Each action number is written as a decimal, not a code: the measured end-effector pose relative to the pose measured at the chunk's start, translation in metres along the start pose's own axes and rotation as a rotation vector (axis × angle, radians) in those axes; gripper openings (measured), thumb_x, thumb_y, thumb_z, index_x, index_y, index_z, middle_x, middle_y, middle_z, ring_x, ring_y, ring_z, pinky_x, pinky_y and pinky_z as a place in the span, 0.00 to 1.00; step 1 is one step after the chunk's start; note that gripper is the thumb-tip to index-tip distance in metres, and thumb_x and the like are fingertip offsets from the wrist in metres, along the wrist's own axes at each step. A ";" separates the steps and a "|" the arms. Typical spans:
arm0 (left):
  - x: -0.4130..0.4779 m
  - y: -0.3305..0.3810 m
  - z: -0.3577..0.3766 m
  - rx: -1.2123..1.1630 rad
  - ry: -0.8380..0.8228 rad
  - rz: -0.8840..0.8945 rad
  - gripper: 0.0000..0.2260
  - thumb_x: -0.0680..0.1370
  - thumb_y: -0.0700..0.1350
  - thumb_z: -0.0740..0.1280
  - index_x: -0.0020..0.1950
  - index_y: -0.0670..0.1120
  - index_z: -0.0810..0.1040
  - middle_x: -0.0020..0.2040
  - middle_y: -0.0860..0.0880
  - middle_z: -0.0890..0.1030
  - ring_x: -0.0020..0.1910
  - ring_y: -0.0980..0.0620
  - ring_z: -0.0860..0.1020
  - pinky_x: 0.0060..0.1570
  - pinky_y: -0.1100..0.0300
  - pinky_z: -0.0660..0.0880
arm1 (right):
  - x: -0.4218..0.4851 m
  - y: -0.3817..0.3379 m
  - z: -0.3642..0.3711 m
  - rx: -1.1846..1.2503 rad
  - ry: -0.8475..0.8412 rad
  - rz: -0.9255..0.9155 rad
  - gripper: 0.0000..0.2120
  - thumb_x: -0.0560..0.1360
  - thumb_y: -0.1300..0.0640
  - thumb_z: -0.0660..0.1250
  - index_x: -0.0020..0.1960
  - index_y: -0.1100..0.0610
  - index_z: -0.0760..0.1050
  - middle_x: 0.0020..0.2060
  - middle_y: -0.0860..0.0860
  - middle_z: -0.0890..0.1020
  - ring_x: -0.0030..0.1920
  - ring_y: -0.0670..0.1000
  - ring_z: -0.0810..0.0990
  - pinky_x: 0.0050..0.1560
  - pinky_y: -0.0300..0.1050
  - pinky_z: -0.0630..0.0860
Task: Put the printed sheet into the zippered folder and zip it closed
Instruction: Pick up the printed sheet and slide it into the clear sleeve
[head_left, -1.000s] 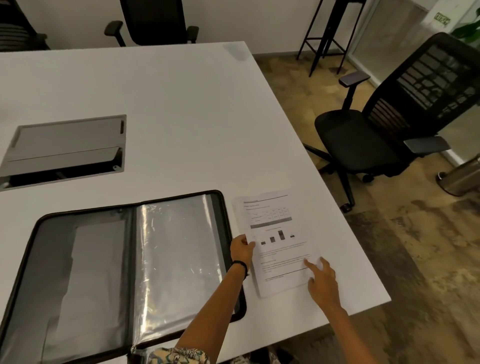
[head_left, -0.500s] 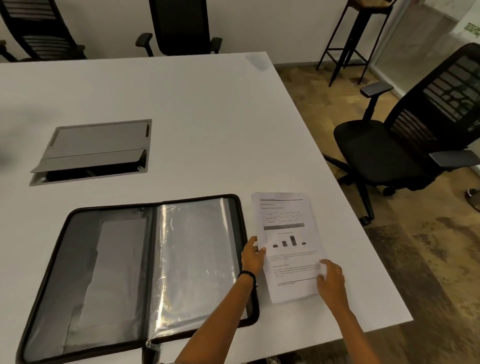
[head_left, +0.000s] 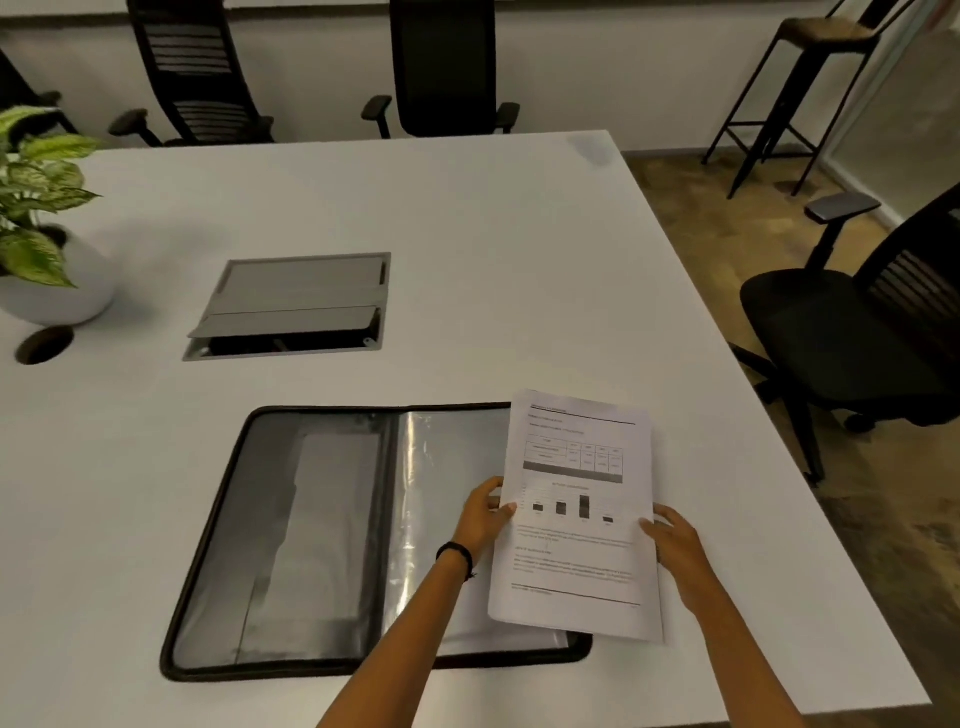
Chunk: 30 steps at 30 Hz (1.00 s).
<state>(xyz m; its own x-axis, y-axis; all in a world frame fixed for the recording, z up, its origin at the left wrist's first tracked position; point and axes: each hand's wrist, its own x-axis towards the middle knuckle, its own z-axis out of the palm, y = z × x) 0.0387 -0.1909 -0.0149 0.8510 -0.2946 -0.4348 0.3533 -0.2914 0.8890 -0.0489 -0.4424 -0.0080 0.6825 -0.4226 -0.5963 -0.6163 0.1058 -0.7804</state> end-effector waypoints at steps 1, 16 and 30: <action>-0.003 -0.002 -0.009 -0.003 0.001 -0.005 0.13 0.78 0.38 0.65 0.62 0.45 0.73 0.50 0.51 0.80 0.40 0.65 0.80 0.33 0.75 0.76 | -0.001 -0.002 0.006 0.002 -0.021 0.004 0.18 0.77 0.62 0.64 0.66 0.60 0.68 0.62 0.62 0.76 0.57 0.61 0.77 0.51 0.52 0.75; -0.018 -0.035 -0.097 -0.083 0.018 -0.077 0.14 0.78 0.34 0.62 0.63 0.41 0.71 0.58 0.39 0.80 0.53 0.48 0.79 0.43 0.68 0.81 | 0.003 -0.029 0.091 -0.142 -0.280 -0.073 0.20 0.75 0.62 0.66 0.66 0.61 0.69 0.59 0.61 0.79 0.53 0.59 0.79 0.46 0.49 0.79; 0.025 -0.030 -0.117 0.507 0.143 -0.050 0.06 0.79 0.42 0.62 0.50 0.44 0.78 0.42 0.45 0.82 0.32 0.54 0.78 0.43 0.55 0.80 | 0.032 -0.023 0.100 -0.194 -0.182 -0.066 0.19 0.75 0.65 0.66 0.65 0.64 0.70 0.59 0.63 0.78 0.50 0.57 0.78 0.44 0.47 0.77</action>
<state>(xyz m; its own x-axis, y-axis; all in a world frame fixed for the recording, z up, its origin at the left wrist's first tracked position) 0.0947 -0.0832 -0.0356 0.8952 -0.1522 -0.4190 0.1925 -0.7158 0.6712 0.0267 -0.3682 -0.0276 0.7726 -0.2518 -0.5829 -0.6195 -0.0981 -0.7788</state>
